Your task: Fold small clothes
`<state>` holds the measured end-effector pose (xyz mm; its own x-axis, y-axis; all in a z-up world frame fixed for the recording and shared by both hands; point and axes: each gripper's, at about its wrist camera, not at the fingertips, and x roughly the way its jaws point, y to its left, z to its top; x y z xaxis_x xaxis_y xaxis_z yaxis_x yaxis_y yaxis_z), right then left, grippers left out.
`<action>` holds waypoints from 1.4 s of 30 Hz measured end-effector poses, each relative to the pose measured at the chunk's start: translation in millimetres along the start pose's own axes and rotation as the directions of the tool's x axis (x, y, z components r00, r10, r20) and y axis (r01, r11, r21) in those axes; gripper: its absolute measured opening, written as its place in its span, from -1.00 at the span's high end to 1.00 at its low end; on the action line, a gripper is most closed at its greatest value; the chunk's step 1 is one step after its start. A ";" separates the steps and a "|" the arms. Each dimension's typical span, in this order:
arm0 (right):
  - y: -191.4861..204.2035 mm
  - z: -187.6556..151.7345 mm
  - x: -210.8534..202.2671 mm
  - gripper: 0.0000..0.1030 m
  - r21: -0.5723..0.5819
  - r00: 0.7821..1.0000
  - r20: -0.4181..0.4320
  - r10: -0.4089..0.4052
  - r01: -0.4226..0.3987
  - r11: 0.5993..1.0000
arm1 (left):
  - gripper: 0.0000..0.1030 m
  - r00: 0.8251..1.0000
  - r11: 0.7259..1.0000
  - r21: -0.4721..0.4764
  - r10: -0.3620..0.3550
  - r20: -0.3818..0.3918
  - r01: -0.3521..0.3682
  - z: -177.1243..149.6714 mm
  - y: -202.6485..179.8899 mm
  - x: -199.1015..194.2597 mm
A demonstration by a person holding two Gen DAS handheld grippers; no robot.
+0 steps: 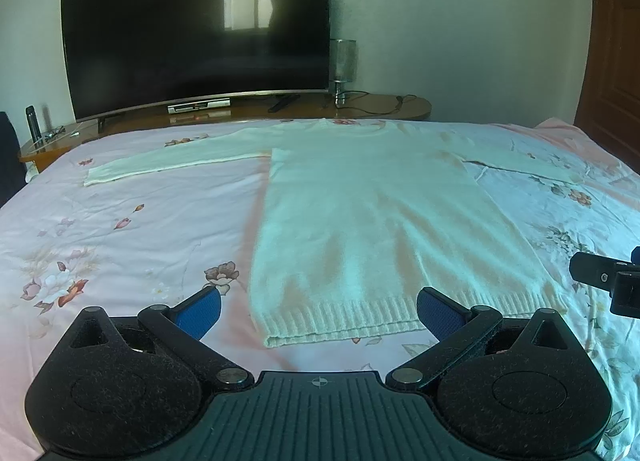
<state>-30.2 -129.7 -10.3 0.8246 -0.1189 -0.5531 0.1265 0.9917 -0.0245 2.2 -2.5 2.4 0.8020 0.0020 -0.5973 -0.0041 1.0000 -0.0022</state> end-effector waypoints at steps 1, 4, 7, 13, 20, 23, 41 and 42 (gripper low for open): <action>0.0 -0.1 -0.2 -0.99 0.001 1.000 -0.002 0.000 0.000 1.000 | -1.00 1.000 1.000 0.000 -0.002 0.000 0.002 -0.2 0.5 0.1; 0.1 0.0 -0.4 -0.99 0.001 1.000 -0.001 0.001 -0.001 1.000 | -1.00 1.000 1.000 -0.001 -0.003 0.000 0.003 -0.2 1.6 0.3; -0.3 -0.1 -1.1 -0.99 0.002 1.000 -0.002 0.003 -0.003 1.000 | -1.00 1.000 1.000 -0.001 -0.002 -0.001 0.002 -0.2 1.7 0.5; -0.3 -0.2 -0.8 -0.99 0.001 1.000 -0.004 0.003 -0.003 1.000 | -1.00 1.000 1.000 -0.003 -0.004 -0.002 0.004 -0.4 3.4 0.7; -1.0 -0.3 -0.1 -0.99 0.003 1.000 -0.004 0.005 -0.005 1.000 | -1.00 1.000 1.000 0.000 -0.002 -0.005 0.002 -0.1 4.0 0.7; -0.5 -0.7 -0.4 -0.99 0.002 1.000 -0.005 0.006 -0.006 1.000 | -1.00 1.000 1.000 0.001 -0.001 -0.005 0.001 -0.2 4.6 0.4; -2.9 -0.8 3.0 -0.99 0.011 1.000 -0.013 0.008 -0.008 1.000 | -1.00 1.000 1.000 0.015 0.008 -0.006 -0.008 -0.4 3.0 1.3; -3.8 -0.7 3.6 -0.99 0.011 1.000 -0.014 0.008 -0.008 1.000 | -1.00 1.000 1.000 0.019 0.018 -0.002 -0.018 1.3 4.2 1.7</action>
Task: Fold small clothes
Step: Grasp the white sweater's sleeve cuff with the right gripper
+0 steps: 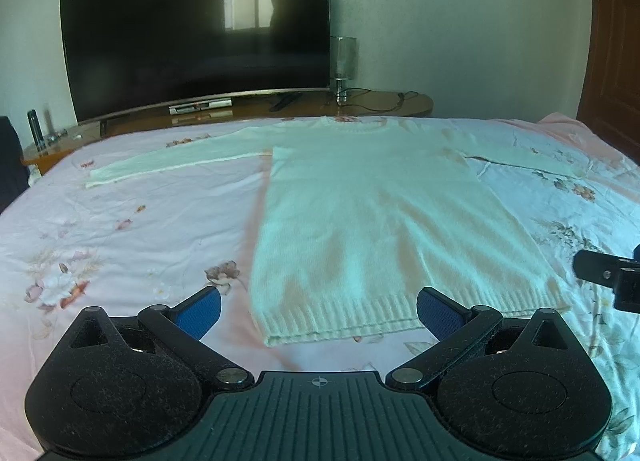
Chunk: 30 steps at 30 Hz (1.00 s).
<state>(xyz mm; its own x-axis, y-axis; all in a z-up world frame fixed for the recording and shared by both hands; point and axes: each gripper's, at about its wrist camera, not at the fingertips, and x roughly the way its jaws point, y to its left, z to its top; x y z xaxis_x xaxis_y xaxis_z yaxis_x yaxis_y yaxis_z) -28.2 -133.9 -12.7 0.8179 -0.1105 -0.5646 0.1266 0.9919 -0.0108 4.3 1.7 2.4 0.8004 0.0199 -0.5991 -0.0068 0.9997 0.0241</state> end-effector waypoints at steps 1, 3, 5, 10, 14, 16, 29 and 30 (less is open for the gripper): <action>-1.4 0.3 0.8 -0.99 0.001 1.000 0.000 -0.002 0.002 1.000 | -1.00 1.000 1.000 -0.004 0.005 0.004 -0.005 2.5 1.1 0.8; -5.8 2.2 3.2 -0.99 0.008 1.000 0.002 -0.011 0.011 1.000 | -1.00 1.000 0.999 -0.040 0.000 0.021 0.000 8.1 8.5 2.4; -11.8 4.7 6.6 -0.99 0.014 1.000 0.007 -0.021 0.021 1.000 | -1.00 0.999 0.996 -0.090 -0.014 0.033 0.016 13.5 17.5 6.8; -31.0 14.4 20.0 -0.99 0.043 0.998 0.022 -0.052 0.051 0.998 | -1.00 0.999 0.993 -0.106 -0.045 0.013 0.046 27.6 27.4 37.0; -49.5 26.3 35.6 -0.99 0.061 0.995 0.036 -0.097 0.095 0.994 | -1.00 0.997 0.991 -0.122 -0.053 0.048 0.059 45.0 32.0 58.6; -59.3 33.0 46.2 -0.99 0.067 0.991 0.041 -0.131 0.128 0.990 | -1.00 0.997 0.992 -0.109 -0.067 0.025 0.070 56.9 32.5 76.7; -109.2 82.6 125.1 -0.94 0.076 0.967 0.086 -0.240 0.234 0.969 | -1.00 0.996 0.996 -0.050 0.077 -0.033 -0.079 102.2 79.5 196.0; -119.5 88.8 134.1 -0.93 0.100 0.965 0.096 -0.243 0.233 0.967 | -1.00 0.994 0.993 -0.051 0.105 -0.019 -0.106 105.4 86.9 203.2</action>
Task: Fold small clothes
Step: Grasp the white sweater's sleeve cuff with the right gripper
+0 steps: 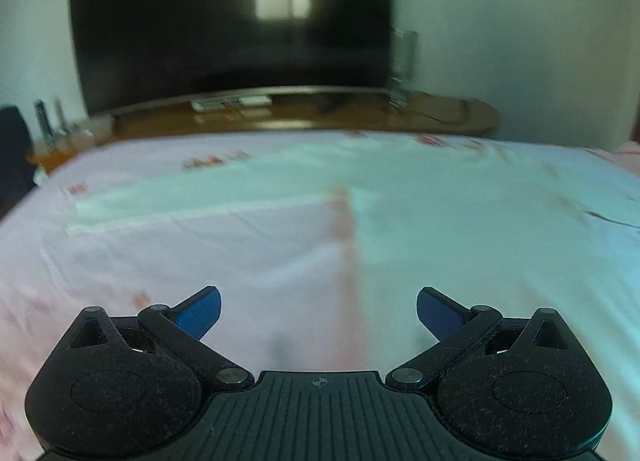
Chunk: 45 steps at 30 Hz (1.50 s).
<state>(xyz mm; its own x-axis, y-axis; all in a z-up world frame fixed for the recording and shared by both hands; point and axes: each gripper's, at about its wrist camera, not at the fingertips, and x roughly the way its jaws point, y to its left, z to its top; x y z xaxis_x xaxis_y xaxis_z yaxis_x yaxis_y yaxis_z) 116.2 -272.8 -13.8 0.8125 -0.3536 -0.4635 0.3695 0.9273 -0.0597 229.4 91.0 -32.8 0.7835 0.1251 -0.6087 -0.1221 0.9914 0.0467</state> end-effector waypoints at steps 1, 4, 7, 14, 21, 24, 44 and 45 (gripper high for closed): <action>-8.2 5.9 13.0 -0.92 0.027 1.000 0.008 -0.001 0.001 1.000 | -1.00 1.000 1.000 -0.003 0.030 0.008 -0.030 4.1 7.5 11.3; -33.0 20.4 53.0 -0.81 0.111 1.000 -0.003 -0.009 0.009 0.994 | -1.00 0.994 0.995 -0.023 0.095 -0.051 -0.096 18.5 24.8 46.8; -60.1 30.5 97.9 0.41 0.190 0.999 -0.047 -0.019 0.028 0.981 | -1.00 0.991 0.991 -0.050 0.121 -0.056 -0.124 27.1 36.4 72.7; -138.9 27.0 185.4 -0.15 0.508 0.997 -0.074 -0.031 0.064 0.859 | -1.00 0.982 0.978 -0.113 0.163 -0.090 -0.173 23.4 57.1 126.3; -198.1 -6.2 249.4 0.12 0.779 0.996 -0.078 0.053 0.027 0.626 | -1.00 0.987 0.972 -0.189 0.122 -0.106 -0.140 9.7 68.3 152.8; -199.3 -8.0 259.1 0.21 0.786 0.996 -0.062 0.064 0.009 0.618 | -1.00 0.987 0.964 -0.223 0.123 -0.099 -0.143 11.7 71.3 158.5; -218.4 -18.1 269.4 0.46 0.865 0.999 -0.009 0.048 -0.017 0.501 | -1.00 0.990 0.984 -0.133 0.103 -0.091 -0.115 12.5 70.5 165.1; -219.8 -18.8 271.7 0.47 0.869 0.999 0.000 0.049 -0.024 0.494 | -1.00 0.991 0.985 -0.133 0.103 -0.091 -0.114 12.6 70.8 165.2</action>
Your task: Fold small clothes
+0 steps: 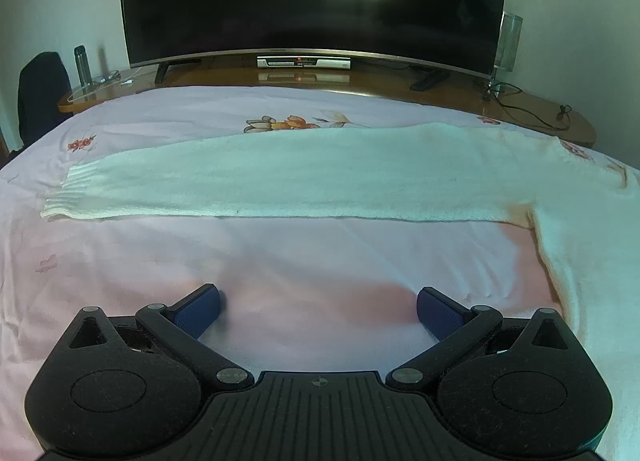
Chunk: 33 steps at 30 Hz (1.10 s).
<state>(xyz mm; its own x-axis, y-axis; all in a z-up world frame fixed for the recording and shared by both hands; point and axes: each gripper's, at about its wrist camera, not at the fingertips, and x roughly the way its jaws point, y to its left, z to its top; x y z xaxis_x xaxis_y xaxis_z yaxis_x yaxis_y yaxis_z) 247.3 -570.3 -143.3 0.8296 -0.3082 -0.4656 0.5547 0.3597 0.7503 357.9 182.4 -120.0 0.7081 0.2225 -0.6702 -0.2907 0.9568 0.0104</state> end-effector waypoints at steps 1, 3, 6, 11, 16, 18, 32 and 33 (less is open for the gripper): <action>0.1 1.2 2.3 0.47 0.003 1.000 0.002 0.006 -0.006 1.000 | -1.00 1.000 1.000 -0.001 -0.001 0.001 0.001 0.0 0.5 0.1; 5.1 2.8 7.9 0.53 -0.025 1.000 0.004 -0.012 0.012 1.000 | -1.00 1.000 1.000 -0.003 -0.002 0.003 0.002 -0.2 0.8 -0.2; 22.7 2.4 17.1 0.94 -0.160 0.994 0.007 -0.108 0.107 0.981 | -1.00 1.000 1.000 -0.003 -0.003 0.002 0.003 0.2 1.2 -1.1; 78.9 -15.9 5.4 0.93 -0.366 0.993 0.055 -0.109 0.121 0.923 | -1.00 1.000 1.000 0.005 0.020 0.007 -0.020 -0.4 0.7 -9.4; 174.3 -93.4 4.6 0.93 -0.647 0.999 -0.045 0.001 -0.030 0.762 | -1.00 1.000 1.000 -0.003 0.026 0.004 -0.026 -3.9 9.9 -18.9; 208.6 -140.4 5.5 0.93 -0.711 0.991 -0.125 0.056 -0.129 0.691 | -1.00 1.000 0.999 -0.007 0.031 -0.001 -0.031 -5.7 15.8 -22.5; 294.6 -436.1 24.6 0.88 -0.771 0.836 -0.547 0.050 -0.526 0.359 | -1.00 1.000 1.000 -0.002 0.017 0.020 -0.017 -19.4 22.5 -20.1; 297.0 -443.1 25.9 0.81 -0.772 0.831 -0.555 0.045 -0.534 0.344 | -1.00 1.000 1.000 -0.004 0.016 0.019 -0.016 -19.2 22.7 -20.0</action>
<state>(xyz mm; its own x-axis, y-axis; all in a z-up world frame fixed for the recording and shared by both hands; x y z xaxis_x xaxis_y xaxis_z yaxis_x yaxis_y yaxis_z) 461.8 -81.3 -140.4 0.7495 0.2486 -0.6136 -0.2031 0.9685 0.1443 324.8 196.0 -120.7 0.7157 0.2413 -0.6554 -0.3042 0.9524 0.0184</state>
